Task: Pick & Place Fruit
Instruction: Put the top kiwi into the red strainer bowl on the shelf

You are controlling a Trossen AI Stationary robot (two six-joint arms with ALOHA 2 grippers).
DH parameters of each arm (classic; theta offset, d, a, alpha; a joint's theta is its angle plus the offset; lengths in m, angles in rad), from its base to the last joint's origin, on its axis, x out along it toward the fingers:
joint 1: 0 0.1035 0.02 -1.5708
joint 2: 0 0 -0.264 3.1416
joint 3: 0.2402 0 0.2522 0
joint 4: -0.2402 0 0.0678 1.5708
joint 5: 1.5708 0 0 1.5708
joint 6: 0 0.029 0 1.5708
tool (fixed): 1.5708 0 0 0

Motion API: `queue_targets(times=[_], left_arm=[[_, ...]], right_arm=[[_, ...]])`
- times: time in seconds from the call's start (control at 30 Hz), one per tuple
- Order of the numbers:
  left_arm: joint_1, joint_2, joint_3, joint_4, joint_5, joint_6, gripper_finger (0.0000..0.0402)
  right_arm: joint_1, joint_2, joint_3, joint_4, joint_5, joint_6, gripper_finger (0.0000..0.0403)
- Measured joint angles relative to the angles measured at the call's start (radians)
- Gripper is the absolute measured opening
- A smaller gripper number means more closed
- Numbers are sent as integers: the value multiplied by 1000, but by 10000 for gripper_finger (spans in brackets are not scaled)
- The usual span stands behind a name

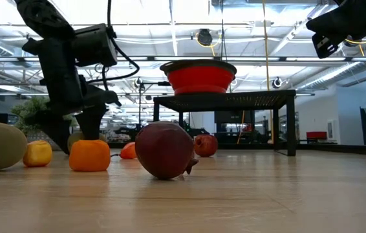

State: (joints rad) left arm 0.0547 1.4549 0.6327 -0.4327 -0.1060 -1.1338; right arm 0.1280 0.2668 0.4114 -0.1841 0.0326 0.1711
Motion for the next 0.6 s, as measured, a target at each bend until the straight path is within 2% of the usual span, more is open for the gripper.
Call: queue_targets(times=[0.4,0.6], left_arm=[[1,2,-1,7,-37,13,289],[1,1,-3,22,-41,35,223]], right_arm=[[0,0,0,0,0,0,0],[0,0,0,0,0,0,0]])
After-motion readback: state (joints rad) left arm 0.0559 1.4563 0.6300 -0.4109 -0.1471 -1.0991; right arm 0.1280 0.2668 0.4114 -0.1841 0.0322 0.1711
